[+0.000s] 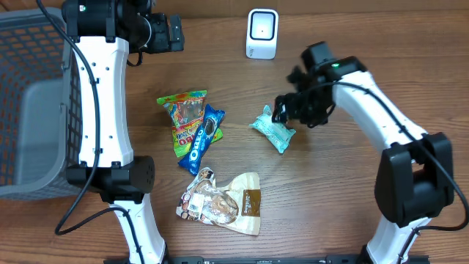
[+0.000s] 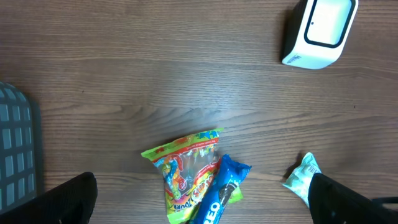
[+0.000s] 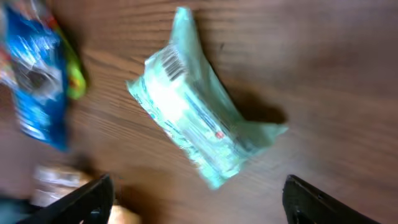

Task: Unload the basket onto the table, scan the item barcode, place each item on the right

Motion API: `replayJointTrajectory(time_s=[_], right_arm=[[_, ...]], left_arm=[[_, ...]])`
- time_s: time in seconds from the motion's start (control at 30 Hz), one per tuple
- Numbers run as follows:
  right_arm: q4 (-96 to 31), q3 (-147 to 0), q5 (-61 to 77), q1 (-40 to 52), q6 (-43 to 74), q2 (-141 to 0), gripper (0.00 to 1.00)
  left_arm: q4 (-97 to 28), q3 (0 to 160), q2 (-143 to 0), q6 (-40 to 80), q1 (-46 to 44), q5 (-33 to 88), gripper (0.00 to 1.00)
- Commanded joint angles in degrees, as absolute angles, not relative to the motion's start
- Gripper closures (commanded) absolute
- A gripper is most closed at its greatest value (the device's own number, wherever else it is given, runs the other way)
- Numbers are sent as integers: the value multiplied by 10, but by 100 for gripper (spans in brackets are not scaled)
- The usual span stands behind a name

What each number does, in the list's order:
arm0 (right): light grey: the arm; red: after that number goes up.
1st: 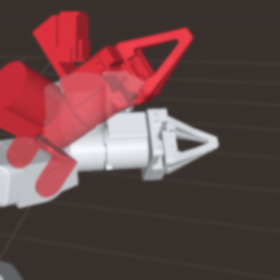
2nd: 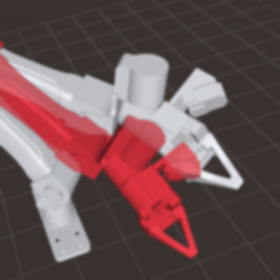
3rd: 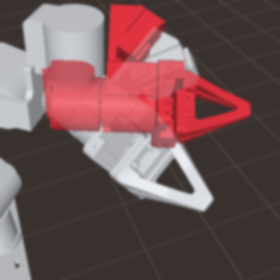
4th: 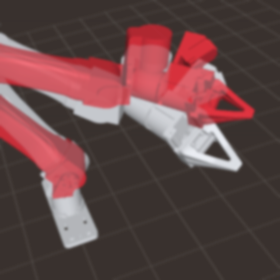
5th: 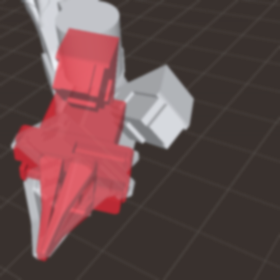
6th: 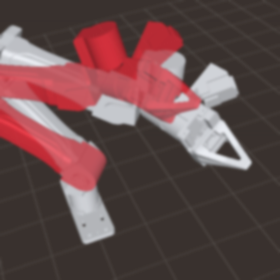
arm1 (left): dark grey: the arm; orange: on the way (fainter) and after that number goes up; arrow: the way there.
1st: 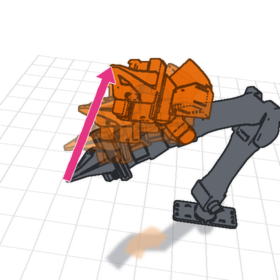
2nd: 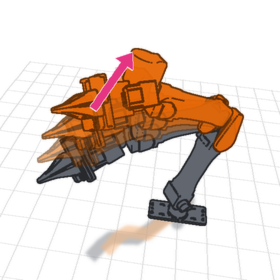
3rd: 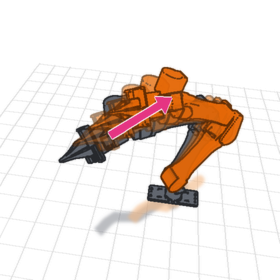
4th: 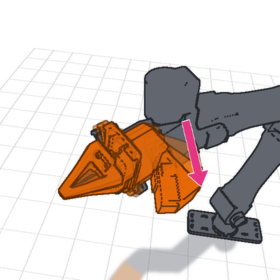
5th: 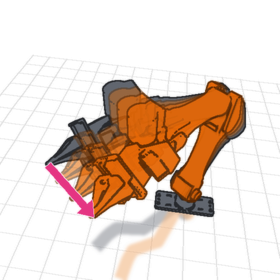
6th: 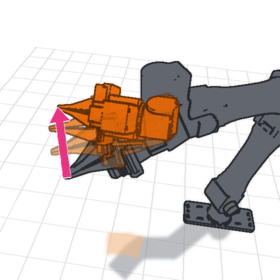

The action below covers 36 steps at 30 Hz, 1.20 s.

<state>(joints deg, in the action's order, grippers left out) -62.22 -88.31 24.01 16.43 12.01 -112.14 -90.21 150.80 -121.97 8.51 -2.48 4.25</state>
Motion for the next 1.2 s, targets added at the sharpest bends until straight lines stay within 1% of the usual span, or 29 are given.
replayJointTrajectory(time_s=[0.0, 0.13, 0.33, 0.5, 0.63, 0.8, 0.83, 0.97, 1.1, 1.17], right_arm=[[-600, -828, 317, 171, 340, -1116, 15], [-534, -749, 316, 195, 455, -1116, 15], [-437, -688, 301, 207, 540, -1116, 16], [-387, -681, 263, 205, 548, -1116, 19], [-383, -681, 256, 185, 547, -1116, 20], [-386, -684, 256, 138, 501, -1115, 27], [-386, -684, 255, 127, 486, -1115, 29], [-376, -684, 256, 94, 407, -1115, 33], [-372, -688, 256, 79, 295, -1115, 35], [-384, -697, 255, 78, 265, -1115, 35]], left_arm=[[-900, 1511, -1225, 88, -23, 41, 0], [-900, 1511, -1225, 88, -23, 41, 0], [-900, 1511, -1225, 88, -23, 41, 0], [-900, 1511, -1225, 88, -23, 41, 0], [-900, 1511, -1225, 88, -23, 41, 0], [-900, 1511, -1225, 88, -23, 41, 0], [-900, 1511, -1225, 88, -23, 41, 0], [-900, 1511, -1225, 88, -23, 41, 0], [-900, 1511, -1225, 88, -23, 41, 0], [-900, 1511, -1225, 88, -23, 41, 0]])
